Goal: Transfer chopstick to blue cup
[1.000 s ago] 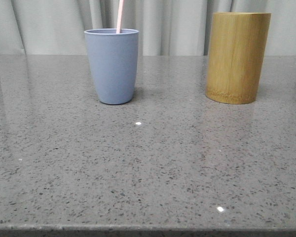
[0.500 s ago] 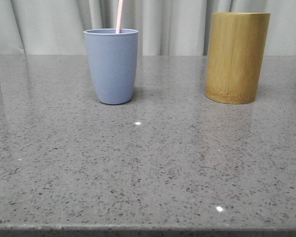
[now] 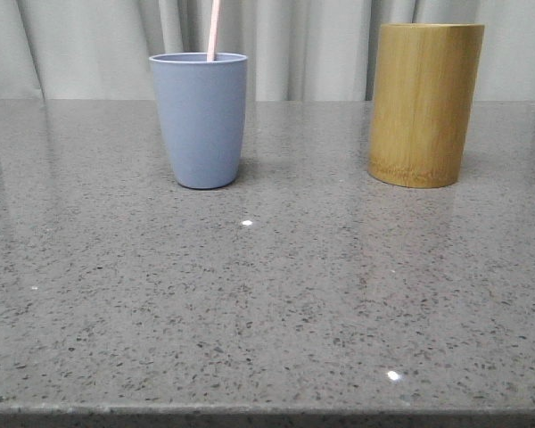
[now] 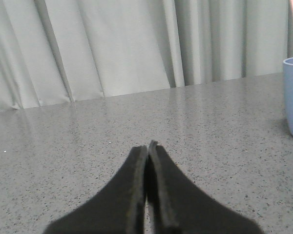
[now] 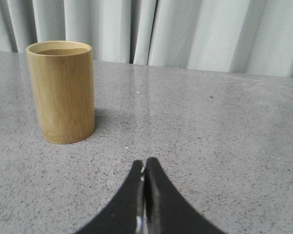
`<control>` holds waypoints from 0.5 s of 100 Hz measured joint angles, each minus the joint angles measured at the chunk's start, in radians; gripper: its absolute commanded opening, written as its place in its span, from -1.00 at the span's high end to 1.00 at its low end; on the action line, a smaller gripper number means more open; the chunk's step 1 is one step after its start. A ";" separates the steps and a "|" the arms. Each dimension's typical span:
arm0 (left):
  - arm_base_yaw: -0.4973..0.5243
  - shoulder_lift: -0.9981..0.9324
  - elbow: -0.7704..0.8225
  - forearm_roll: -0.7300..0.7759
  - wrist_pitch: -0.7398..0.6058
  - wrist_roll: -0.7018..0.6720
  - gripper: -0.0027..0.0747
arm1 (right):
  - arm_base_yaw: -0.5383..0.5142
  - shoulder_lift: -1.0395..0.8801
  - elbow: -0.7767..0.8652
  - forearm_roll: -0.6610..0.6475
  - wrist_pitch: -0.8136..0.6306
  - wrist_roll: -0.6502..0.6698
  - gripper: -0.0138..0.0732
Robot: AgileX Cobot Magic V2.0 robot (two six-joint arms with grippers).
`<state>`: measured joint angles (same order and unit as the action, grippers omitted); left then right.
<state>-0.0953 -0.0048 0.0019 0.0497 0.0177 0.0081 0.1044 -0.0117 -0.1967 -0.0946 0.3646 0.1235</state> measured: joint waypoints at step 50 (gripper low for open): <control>0.000 0.000 0.000 0.000 -0.001 0.000 0.98 | -0.102 0.000 0.220 0.063 -0.282 -0.006 0.84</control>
<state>-0.0953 -0.0048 0.0019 0.0497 0.0164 0.0081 0.0025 -0.0117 0.0233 -0.0317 0.0821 0.1178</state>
